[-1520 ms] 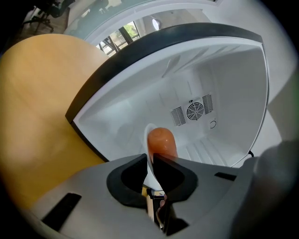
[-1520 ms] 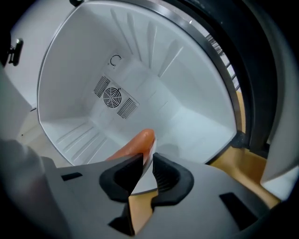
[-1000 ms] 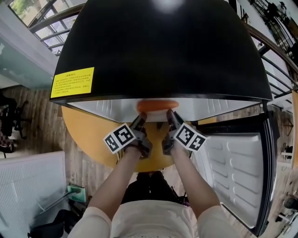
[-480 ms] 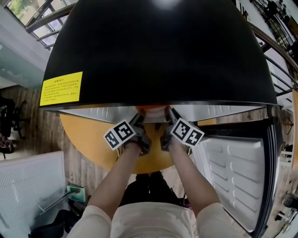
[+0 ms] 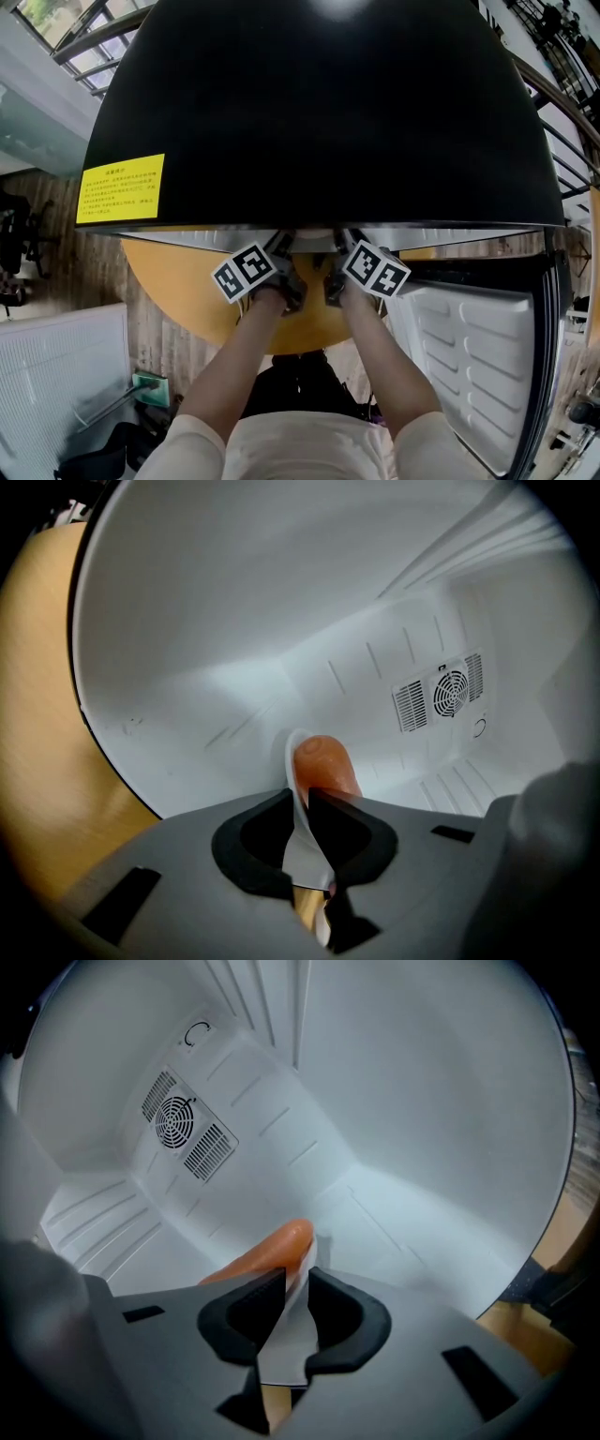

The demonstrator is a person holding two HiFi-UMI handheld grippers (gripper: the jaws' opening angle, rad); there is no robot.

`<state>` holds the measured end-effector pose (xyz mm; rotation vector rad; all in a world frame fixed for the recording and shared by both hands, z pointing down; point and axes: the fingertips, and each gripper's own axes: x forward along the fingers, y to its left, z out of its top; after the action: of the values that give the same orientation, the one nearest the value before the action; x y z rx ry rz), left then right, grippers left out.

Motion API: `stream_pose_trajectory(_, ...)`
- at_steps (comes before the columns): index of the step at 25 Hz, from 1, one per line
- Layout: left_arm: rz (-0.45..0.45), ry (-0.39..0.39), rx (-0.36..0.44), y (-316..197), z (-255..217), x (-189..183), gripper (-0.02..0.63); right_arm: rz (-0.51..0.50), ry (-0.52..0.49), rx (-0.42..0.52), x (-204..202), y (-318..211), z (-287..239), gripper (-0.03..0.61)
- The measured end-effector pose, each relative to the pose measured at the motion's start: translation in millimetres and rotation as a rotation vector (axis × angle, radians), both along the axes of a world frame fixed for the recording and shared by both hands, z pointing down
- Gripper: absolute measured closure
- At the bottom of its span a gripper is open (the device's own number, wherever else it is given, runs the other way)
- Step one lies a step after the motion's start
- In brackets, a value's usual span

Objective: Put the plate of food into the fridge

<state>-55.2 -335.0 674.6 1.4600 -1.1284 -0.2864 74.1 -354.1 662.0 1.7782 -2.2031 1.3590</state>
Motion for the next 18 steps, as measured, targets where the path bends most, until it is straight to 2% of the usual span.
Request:
stream_pose_trajectory(13, 0.041, -0.046, -0.035, -1.7, 1.0, 2.7, 0.551, -0.025, 0.088, -0.075, 0.2, 0.1, 7.1, 0.482)
stream_pose_trajectory(18, 0.057, -0.050, -0.040, -1.6, 0.3, 2.9, 0.549, -0.041, 0.148, -0.073, 2.2, -0.6, 5.8, 0.469)
